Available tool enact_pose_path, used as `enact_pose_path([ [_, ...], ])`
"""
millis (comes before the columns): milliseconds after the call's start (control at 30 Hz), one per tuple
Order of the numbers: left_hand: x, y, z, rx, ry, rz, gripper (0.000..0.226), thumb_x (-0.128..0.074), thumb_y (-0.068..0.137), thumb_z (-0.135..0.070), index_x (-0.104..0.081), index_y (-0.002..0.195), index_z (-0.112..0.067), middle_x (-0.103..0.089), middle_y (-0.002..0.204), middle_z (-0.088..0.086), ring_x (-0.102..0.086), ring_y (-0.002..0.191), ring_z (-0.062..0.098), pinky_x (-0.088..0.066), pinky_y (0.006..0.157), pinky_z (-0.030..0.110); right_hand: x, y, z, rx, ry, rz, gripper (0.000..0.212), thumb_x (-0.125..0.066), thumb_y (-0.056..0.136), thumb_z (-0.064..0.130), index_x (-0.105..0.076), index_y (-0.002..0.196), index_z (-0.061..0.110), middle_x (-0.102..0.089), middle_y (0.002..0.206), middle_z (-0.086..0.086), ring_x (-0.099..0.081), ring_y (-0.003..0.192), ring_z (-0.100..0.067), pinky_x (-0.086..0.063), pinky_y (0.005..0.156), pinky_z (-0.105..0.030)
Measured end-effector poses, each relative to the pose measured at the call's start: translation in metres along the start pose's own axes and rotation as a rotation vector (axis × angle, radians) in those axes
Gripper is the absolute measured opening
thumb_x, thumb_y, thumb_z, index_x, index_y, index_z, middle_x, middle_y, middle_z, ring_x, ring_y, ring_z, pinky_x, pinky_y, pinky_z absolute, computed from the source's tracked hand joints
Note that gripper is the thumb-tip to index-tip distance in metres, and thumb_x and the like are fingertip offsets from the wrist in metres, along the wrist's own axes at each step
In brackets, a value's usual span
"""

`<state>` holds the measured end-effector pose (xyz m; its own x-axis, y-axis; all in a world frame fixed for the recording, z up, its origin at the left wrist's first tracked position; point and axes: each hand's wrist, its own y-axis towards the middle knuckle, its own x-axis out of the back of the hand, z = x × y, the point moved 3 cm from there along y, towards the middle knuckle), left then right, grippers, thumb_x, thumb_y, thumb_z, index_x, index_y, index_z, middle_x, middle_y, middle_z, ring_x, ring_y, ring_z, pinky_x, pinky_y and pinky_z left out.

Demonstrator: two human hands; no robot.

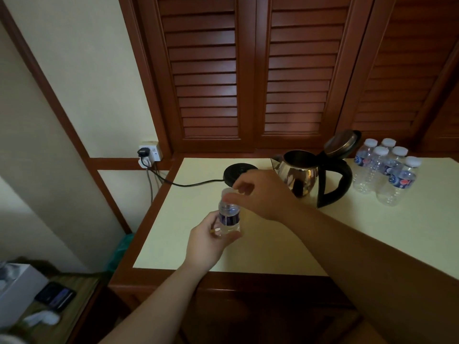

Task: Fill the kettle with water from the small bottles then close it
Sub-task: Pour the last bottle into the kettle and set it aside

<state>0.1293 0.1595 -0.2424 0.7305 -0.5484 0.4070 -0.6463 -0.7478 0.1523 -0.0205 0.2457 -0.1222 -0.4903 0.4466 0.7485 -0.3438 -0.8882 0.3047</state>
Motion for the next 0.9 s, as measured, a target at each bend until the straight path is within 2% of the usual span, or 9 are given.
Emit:
enact_pose_path([
  [100, 0.000, 0.002, 0.003, -0.002, 0.061, -0.012, 0.042, -0.089, 0.077, -0.039, -0.066, 0.112, -0.039, -0.073, 0.099, -0.016, -0.067, 0.091, 0.002, -0.049, 0.069, 0.013, 0.000, 0.007, 0.010, 0.018, -0.037, -0.019, 0.049, -0.079, 0.079, 0.060, -0.070, 0.082, 0.012, -0.064, 0.073, -0.006, -0.061, 0.070, -0.022, -0.054, 0.067, -0.046],
  [233, -0.003, 0.004, 0.008, -0.053, 0.172, 0.001, 0.039, -0.085, 0.079, -0.047, -0.060, 0.108, -0.043, -0.071, 0.100, -0.013, -0.067, 0.089, 0.008, -0.057, 0.077, 0.032, -0.002, 0.009, 0.011, -0.031, -0.055, 0.005, 0.054, -0.082, 0.078, 0.056, -0.068, 0.079, 0.004, -0.064, 0.075, -0.020, -0.061, 0.071, -0.032, -0.051, 0.064, -0.048],
  [367, -0.003, 0.005, 0.007, -0.070, 0.183, 0.034, 0.039, -0.084, 0.083, -0.044, -0.062, 0.115, -0.039, -0.071, 0.103, -0.020, -0.066, 0.092, 0.002, -0.054, 0.079, 0.021, 0.002, 0.009, 0.013, 0.022, -0.104, 0.119, 0.038, -0.078, 0.087, 0.044, -0.070, 0.086, 0.007, -0.063, 0.081, -0.016, -0.058, 0.071, -0.025, -0.047, 0.062, -0.040],
  [467, -0.002, 0.006, 0.006, -0.053, 0.150, 0.070, 0.043, -0.083, 0.084, -0.044, -0.063, 0.121, -0.039, -0.070, 0.107, -0.021, -0.066, 0.098, 0.003, -0.048, 0.078, 0.011, 0.007, 0.009, 0.014, 0.081, -0.148, 0.239, 0.026, -0.071, 0.094, 0.038, -0.072, 0.106, 0.015, -0.060, 0.096, -0.003, -0.059, 0.086, -0.017, -0.054, 0.076, -0.039],
  [600, -0.001, 0.005, 0.000, -0.047, 0.141, 0.110, 0.039, -0.080, 0.086, -0.045, -0.056, 0.116, -0.046, -0.064, 0.101, -0.029, -0.063, 0.095, -0.004, -0.043, 0.072, 0.004, 0.015, 0.014, 0.016, 0.089, -0.177, 0.371, 0.036, -0.066, 0.099, 0.032, -0.067, 0.133, 0.020, -0.060, 0.114, 0.003, -0.060, 0.103, -0.012, -0.054, 0.090, -0.032],
  [667, 0.000, 0.005, -0.001, -0.057, 0.134, 0.104, 0.037, -0.081, 0.087, -0.043, -0.056, 0.114, -0.047, -0.063, 0.100, -0.031, -0.064, 0.093, -0.003, -0.043, 0.071, 0.003, 0.015, 0.015, 0.017, 0.046, -0.179, 0.329, 0.035, -0.071, 0.094, 0.040, -0.071, 0.123, 0.022, -0.065, 0.110, 0.004, -0.063, 0.098, -0.012, -0.056, 0.086, -0.034],
  [767, 0.000, 0.004, -0.004, -0.080, 0.123, 0.105, 0.038, -0.081, 0.087, -0.038, -0.056, 0.114, -0.045, -0.062, 0.100, -0.033, -0.060, 0.093, -0.014, -0.040, 0.074, -0.001, 0.011, 0.016, 0.017, -0.057, -0.222, 0.171, 0.046, -0.077, 0.081, 0.061, -0.068, 0.092, 0.017, -0.066, 0.086, -0.002, -0.064, 0.080, -0.020, -0.056, 0.071, -0.043],
  [833, 0.000, 0.004, -0.003, -0.085, 0.117, 0.111, 0.039, -0.081, 0.087, -0.037, -0.055, 0.115, -0.046, -0.062, 0.101, -0.033, -0.059, 0.095, -0.017, -0.040, 0.076, -0.001, 0.008, 0.017, 0.018, -0.063, -0.232, 0.157, 0.044, -0.077, 0.083, 0.056, -0.067, 0.088, 0.013, -0.065, 0.083, -0.007, -0.063, 0.078, -0.025, -0.055, 0.070, -0.045],
  [900, -0.001, 0.005, -0.002, -0.084, 0.117, 0.111, 0.039, -0.081, 0.087, -0.039, -0.055, 0.115, -0.047, -0.064, 0.101, -0.032, -0.062, 0.095, -0.010, -0.042, 0.077, 0.001, 0.009, 0.017, 0.022, -0.006, -0.216, 0.197, 0.034, -0.077, 0.088, 0.045, -0.070, 0.092, 0.012, -0.066, 0.087, -0.007, -0.063, 0.081, -0.024, -0.055, 0.071, -0.043],
])
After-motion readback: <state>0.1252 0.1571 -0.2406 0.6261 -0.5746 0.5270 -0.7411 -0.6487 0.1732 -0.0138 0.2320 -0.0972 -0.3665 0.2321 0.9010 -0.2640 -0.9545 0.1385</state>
